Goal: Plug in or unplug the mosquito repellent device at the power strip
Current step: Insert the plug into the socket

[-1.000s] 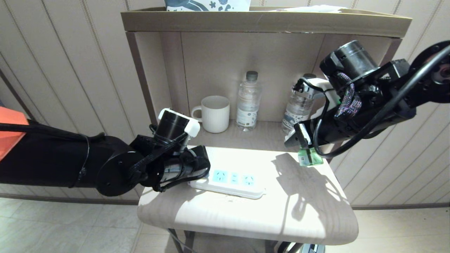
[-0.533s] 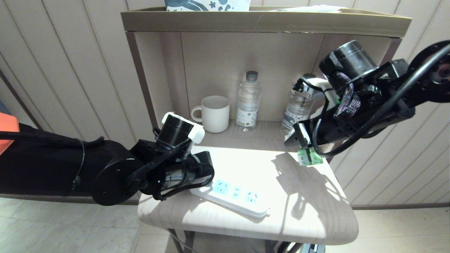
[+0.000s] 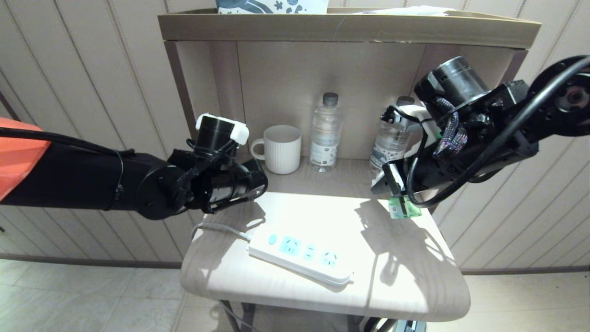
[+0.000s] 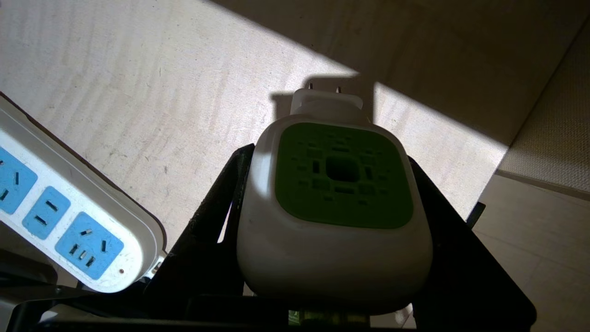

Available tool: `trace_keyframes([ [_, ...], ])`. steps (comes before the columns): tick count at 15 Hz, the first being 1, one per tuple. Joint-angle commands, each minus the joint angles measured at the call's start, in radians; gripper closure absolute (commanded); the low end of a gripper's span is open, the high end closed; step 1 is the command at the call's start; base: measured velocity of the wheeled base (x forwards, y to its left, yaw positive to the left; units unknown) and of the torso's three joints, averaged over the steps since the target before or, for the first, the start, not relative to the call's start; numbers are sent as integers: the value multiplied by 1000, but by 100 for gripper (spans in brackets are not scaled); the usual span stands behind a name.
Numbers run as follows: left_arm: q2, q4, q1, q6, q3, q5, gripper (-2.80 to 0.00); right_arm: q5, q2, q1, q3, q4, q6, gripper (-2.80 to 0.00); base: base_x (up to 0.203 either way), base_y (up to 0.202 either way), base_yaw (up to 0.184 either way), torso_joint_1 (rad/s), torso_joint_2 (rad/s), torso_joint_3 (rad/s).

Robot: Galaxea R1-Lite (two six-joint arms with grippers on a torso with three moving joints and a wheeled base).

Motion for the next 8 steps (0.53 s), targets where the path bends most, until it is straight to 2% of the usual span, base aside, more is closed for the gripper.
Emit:
trace_keyframes([
  [1,8,6,56,-5,-57,1,0,0,1,0,-1,4,1,0,0,0,0,0,0,0],
  [3,-36,35,72,9,-61,0,0,0,1,0,-4,4,2,0,0,0,0,0,0,0],
  [8,-358,201,144,101,0,-7,0,0,0,2,-4,4,4,0,0,0,0,0,0,0],
])
